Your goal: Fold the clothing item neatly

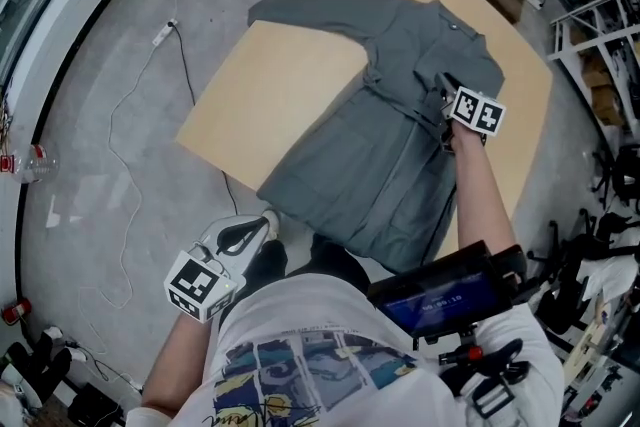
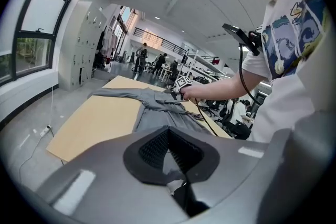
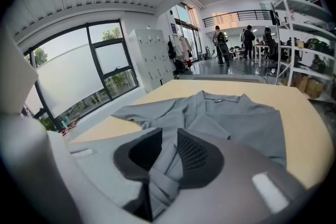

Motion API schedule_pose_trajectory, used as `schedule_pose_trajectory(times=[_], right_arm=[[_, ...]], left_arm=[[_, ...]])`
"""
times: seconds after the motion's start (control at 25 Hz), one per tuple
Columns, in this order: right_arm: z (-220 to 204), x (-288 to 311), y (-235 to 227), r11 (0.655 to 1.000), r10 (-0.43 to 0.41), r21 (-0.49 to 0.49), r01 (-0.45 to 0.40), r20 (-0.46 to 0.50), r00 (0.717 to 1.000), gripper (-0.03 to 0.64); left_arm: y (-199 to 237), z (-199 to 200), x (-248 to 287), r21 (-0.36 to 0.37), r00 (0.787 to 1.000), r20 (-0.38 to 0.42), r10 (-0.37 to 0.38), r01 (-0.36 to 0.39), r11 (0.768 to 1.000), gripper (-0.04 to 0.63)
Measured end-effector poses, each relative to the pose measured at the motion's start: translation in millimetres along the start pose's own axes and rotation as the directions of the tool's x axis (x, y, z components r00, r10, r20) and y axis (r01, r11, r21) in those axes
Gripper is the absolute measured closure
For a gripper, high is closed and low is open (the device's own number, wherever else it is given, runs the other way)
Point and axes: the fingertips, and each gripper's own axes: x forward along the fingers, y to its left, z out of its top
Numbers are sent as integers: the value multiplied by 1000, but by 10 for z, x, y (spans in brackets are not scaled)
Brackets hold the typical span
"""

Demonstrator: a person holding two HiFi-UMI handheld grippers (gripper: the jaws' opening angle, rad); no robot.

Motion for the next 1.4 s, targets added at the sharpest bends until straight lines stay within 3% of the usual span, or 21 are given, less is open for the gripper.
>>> schedule_pose_trajectory(times=[0.28, 0.48, 0.6, 0.8, 1.04, 1.2, 1.4], right_arm=[[-241, -964, 771, 1000, 26, -19, -25, 76, 997, 538], [-644, -1788, 1351, 1000, 30, -12, -29, 128, 991, 538], [-1013, -2185, 1687, 998, 53, -42, -49, 105, 993, 538], [-1483, -2644, 2061, 992, 93, -87, -86, 79, 992, 538], [-1866, -3094, 2214, 983, 132, -139, -119, 82, 988, 538], [-2048, -3274, 2169, 981, 124, -162, -110, 80, 989, 538], [-2062, -3333, 2133, 982, 103, -167, -91, 66, 993, 539]], left_arm=[[-21, 95, -17, 106, 988, 14, -152, 149, 983, 588], [-53, 21, 47, 154, 958, -46, -282, 286, 946, 588], [-134, -38, 56, 172, 946, -86, -311, 322, 931, 588], [-261, 22, 163, 200, 944, -98, -316, 329, 923, 588], [-295, 122, 324, 238, 959, -91, -268, 282, 929, 588], [-74, 221, 426, 203, 974, -67, -216, 226, 953, 588], [540, 497, 529, 148, 993, -20, -120, 121, 981, 568]])
